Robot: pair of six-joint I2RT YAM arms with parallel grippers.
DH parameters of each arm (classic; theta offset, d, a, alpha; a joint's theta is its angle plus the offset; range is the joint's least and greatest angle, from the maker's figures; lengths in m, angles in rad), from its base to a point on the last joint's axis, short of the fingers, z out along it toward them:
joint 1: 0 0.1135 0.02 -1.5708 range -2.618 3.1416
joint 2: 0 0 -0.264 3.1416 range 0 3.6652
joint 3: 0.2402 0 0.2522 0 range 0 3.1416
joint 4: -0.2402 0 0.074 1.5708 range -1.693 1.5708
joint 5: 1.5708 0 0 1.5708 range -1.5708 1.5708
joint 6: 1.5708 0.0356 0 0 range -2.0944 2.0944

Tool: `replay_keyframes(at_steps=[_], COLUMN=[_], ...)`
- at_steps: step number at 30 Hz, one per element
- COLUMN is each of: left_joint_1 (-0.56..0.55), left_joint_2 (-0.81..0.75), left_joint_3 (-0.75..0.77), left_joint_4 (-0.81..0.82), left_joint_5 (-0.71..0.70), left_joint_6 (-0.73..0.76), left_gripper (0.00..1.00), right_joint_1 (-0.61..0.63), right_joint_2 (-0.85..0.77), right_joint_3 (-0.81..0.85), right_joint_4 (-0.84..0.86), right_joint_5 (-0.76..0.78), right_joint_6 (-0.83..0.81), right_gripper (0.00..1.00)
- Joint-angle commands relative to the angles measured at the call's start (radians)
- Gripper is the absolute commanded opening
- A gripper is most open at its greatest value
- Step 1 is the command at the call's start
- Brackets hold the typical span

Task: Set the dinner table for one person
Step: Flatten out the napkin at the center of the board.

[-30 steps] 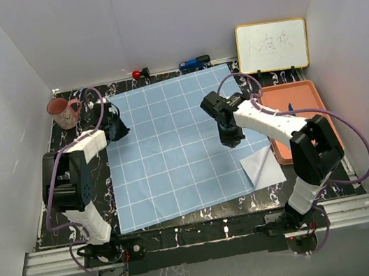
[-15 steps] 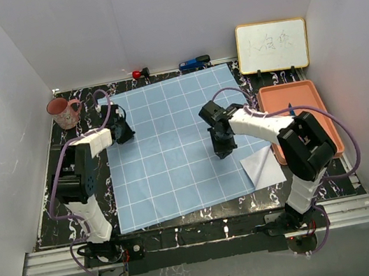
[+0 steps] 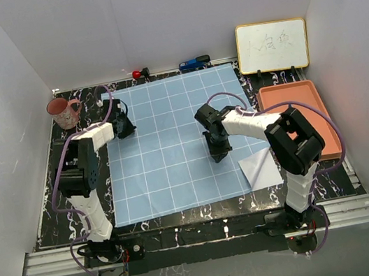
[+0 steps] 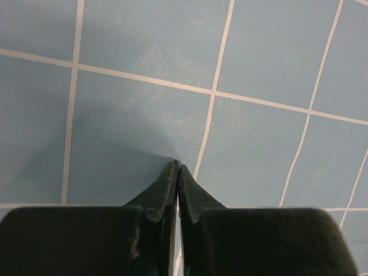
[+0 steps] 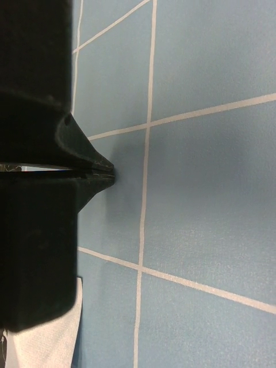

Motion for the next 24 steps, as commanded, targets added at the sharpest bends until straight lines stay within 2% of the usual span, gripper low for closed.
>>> replay_keyframes(at_steps=[1,13,24], left_joint_1=[0.020,0.105,0.166], left_joint_2=[0.092,0.102,0.076], left_joint_3=[0.028,0.033,0.008], left_joint_4=[-0.101,-0.111,-0.088], left_joint_5=[-0.078,-0.123,-0.088], left_joint_6=[0.016,0.015,0.009], left_gripper=[0.00,0.00,0.00], right_joint_1=[0.010,0.010,0.009], right_joint_2=[0.074,0.134,0.149], right_joint_3=[0.010,0.061,0.077], right_joint_4=[0.137,0.155,0.113], right_joint_5=[-0.019,0.014,-0.014], right_joint_6=[-0.018,-0.040,-0.041], right_gripper=[0.00,0.00,0.00])
